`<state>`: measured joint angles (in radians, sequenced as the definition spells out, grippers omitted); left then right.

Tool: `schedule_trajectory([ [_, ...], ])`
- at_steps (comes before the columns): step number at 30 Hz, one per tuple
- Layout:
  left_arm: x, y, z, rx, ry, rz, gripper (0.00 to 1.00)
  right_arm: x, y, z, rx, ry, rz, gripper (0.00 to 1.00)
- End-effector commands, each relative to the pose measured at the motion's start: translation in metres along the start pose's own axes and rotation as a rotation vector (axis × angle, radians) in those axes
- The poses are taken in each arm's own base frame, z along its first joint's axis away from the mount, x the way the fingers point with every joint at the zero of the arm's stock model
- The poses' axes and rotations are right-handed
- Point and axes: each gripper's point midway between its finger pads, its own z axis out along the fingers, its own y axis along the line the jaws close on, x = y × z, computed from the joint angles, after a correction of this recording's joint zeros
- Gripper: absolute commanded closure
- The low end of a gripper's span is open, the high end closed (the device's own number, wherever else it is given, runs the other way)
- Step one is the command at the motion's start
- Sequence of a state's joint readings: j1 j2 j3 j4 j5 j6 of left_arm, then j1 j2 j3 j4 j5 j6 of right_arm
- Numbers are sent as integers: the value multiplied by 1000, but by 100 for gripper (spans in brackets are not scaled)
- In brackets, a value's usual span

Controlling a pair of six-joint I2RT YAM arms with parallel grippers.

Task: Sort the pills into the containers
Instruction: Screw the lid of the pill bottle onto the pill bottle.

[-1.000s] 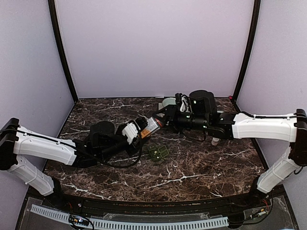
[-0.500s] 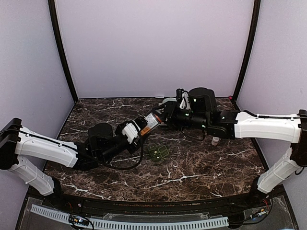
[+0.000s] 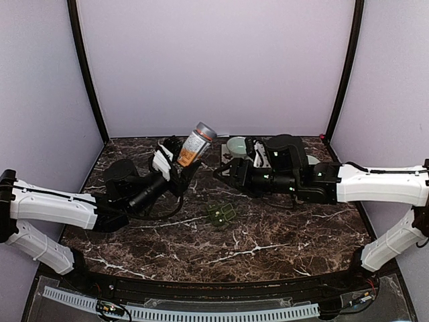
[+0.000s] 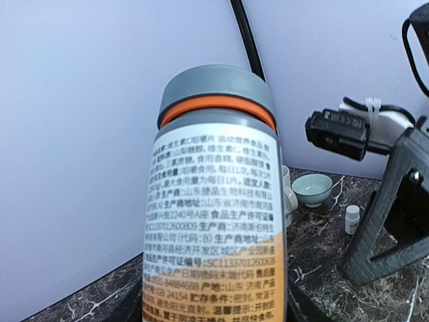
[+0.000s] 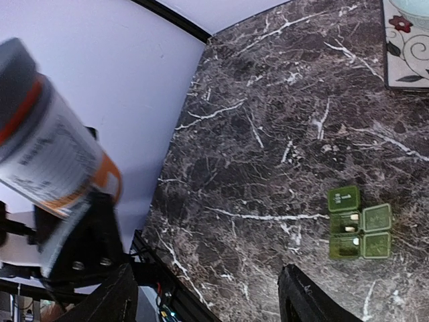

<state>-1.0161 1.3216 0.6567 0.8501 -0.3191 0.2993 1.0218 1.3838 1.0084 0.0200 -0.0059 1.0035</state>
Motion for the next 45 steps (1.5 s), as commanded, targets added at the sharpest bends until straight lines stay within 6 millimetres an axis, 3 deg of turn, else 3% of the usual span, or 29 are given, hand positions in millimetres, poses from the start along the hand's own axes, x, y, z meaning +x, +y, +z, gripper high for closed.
schedule_trajectory([
  [1, -42, 15, -4, -22, -122, -95, 100, 3, -1, -6, 5, -1, -60, 27],
  [8, -33, 22, -6, 48, -100, -176, 100, -1, 11, -16, -31, -15, -186, 26],
  [13, -30, 19, -6, 275, -67, -320, 100, -8, 23, -36, -96, -75, -371, 26],
  [20, -24, -25, -9, 750, 62, -472, 100, -17, 49, -67, -196, -146, -574, 23],
  [25, -21, -51, -16, 996, 140, -584, 100, -24, 60, -76, -228, -167, -637, 21],
  [35, -19, -66, -25, 1177, 219, -692, 100, -40, 58, -86, -245, -192, -632, 18],
  [45, -18, -71, -25, 1246, 253, -726, 100, -35, 63, -79, -338, -127, -583, 18],
])
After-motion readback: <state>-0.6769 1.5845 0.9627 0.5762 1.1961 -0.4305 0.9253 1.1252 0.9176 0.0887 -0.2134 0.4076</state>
